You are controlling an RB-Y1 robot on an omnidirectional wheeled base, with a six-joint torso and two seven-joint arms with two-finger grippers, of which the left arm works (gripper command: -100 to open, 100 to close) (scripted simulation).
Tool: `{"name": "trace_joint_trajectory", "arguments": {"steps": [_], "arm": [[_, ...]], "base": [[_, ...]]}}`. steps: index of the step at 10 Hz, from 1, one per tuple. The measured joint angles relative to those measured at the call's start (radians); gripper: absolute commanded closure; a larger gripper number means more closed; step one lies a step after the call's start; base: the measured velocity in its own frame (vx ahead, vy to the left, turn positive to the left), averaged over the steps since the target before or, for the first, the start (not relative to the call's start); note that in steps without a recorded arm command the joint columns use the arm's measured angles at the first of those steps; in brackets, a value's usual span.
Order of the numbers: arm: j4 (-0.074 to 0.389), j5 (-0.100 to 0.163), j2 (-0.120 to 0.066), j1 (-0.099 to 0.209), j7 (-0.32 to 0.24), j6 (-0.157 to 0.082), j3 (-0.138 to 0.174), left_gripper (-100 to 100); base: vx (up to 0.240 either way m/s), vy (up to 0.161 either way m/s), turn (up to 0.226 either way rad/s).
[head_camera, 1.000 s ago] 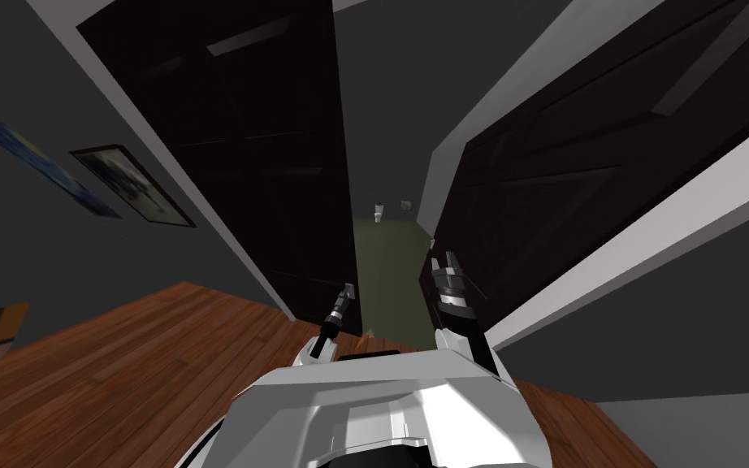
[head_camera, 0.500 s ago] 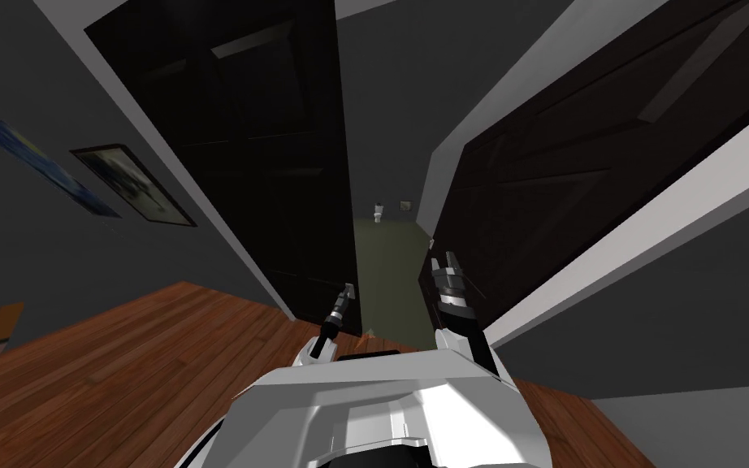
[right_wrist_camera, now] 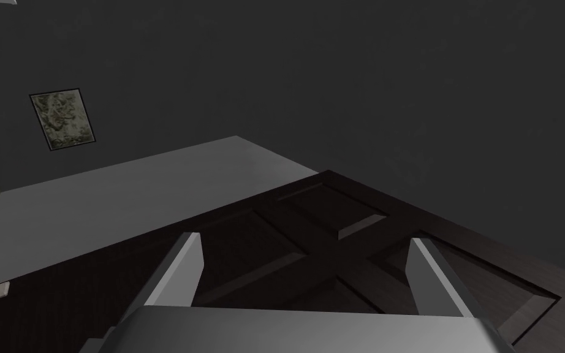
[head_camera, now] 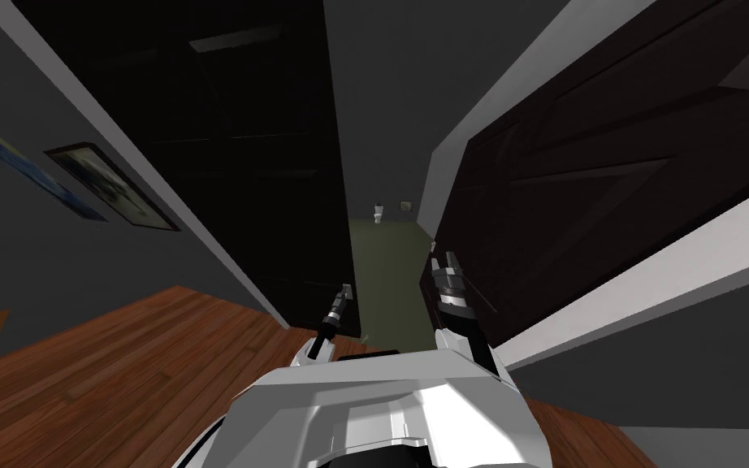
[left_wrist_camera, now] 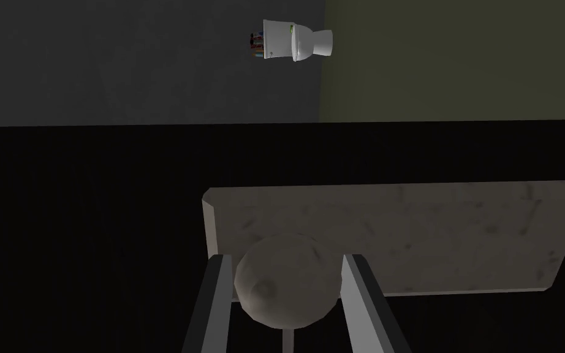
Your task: Push the door open
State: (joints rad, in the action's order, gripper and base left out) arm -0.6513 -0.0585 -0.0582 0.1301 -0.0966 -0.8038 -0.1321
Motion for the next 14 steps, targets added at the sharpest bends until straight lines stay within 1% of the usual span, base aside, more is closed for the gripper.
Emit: {"name": "trace_joint_trajectory", "arguments": {"steps": [1,2,3,4,6,7,8,9,12,14], "arm": [[0.01,0.006,-0.001,0.01,0.005,-0.004,0.011,100],[0.008,0.01,-0.001,0.01,0.011,0.002,0.02,100],[-0.004,0.014,-0.006,0.006,0.014,0.012,0.028,100],[-0.033,0.017,-0.006,-0.012,0.019,0.027,0.035,100],[-0.005,0.026,-0.007,0.001,0.03,0.01,0.053,100],[-0.005,0.032,-0.017,-0.001,0.028,0.009,0.063,100],[-0.044,0.037,-0.029,-0.023,0.027,0.023,0.074,-100],[-0.051,0.037,-0.03,-0.026,0.025,0.028,0.073,-100],[-0.047,0.038,-0.025,-0.024,0.021,0.025,0.069,-100],[-0.052,0.038,-0.02,-0.026,0.017,0.028,0.065,-100]], "base": [[0.174,-0.103,0.031],[0.164,-0.109,0.049],[0.174,-0.081,0.064],[0.122,-0.034,0.028],[0.149,-0.076,0.061],[0.175,-0.066,0.105],[-0.051,-0.049,0.061],[-0.173,0.0,0.001],[-0.18,-0.016,0.019],[-0.192,-0.018,0.024]]}}
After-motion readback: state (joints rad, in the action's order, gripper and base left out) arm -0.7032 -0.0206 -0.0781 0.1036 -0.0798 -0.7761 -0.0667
